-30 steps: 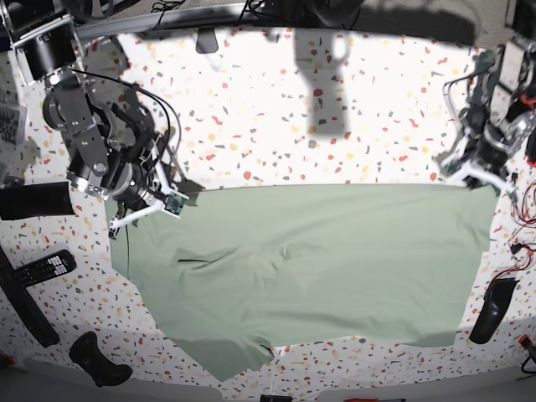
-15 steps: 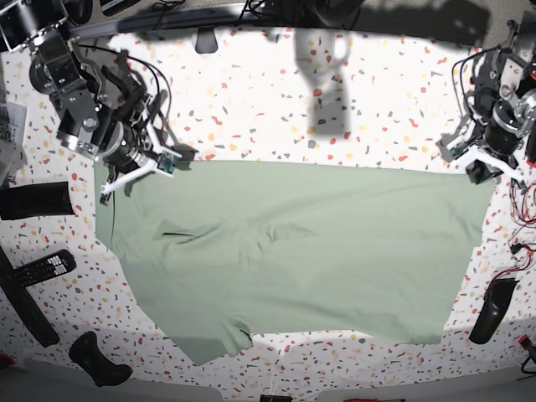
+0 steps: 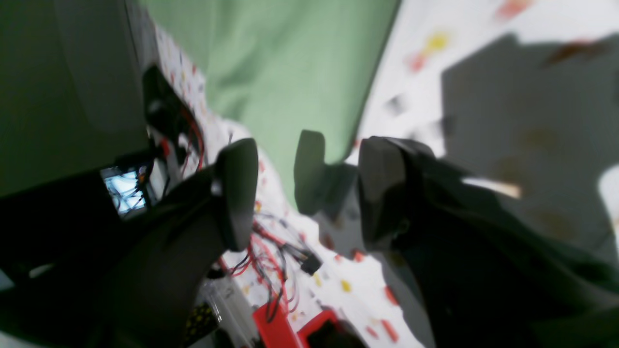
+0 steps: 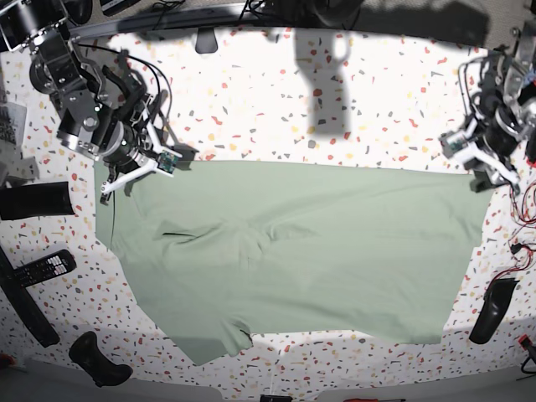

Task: Fold the T-shirt properly
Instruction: 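Pull the held corners with both grippers away from the hem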

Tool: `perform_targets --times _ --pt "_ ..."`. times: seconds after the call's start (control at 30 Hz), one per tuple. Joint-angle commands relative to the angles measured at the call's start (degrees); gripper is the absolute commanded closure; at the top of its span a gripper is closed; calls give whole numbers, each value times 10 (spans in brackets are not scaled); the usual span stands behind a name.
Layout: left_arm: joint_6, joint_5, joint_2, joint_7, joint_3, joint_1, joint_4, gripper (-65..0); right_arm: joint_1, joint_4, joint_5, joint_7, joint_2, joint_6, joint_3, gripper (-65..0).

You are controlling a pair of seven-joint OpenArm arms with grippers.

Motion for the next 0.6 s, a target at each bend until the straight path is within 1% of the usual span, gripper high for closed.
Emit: perform_targets --times 0.0,0.2,0.3,0.37,0.47,0.53,0.57 --pt "9 1 -11 -7 -5 -12 2 -305 8 10 -2 5 8 -7 6 0" --pt "6 1 -7 -59 -5 -24 -10 -305 8 10 -2 5 8 -7 6 0" --pt "-3 1 5 -65 -5 -28 -20 -303 8 10 -2 5 8 -7 6 0" --pt "-11 1 11 -65 -5 -31 -30 -266 8 10 -2 5 8 -7 6 0" --pt "-11 1 21 -70 -5 -32 -42 -172 8 10 -2 5 8 -7 6 0" --pt "-11 0 25 -92 -5 -32 -48 -113 8 10 -2 5 8 -7 6 0" --pt "-10 0 26 -100 -5 -32 -48 -73 8 10 -2 5 8 -7 6 0"
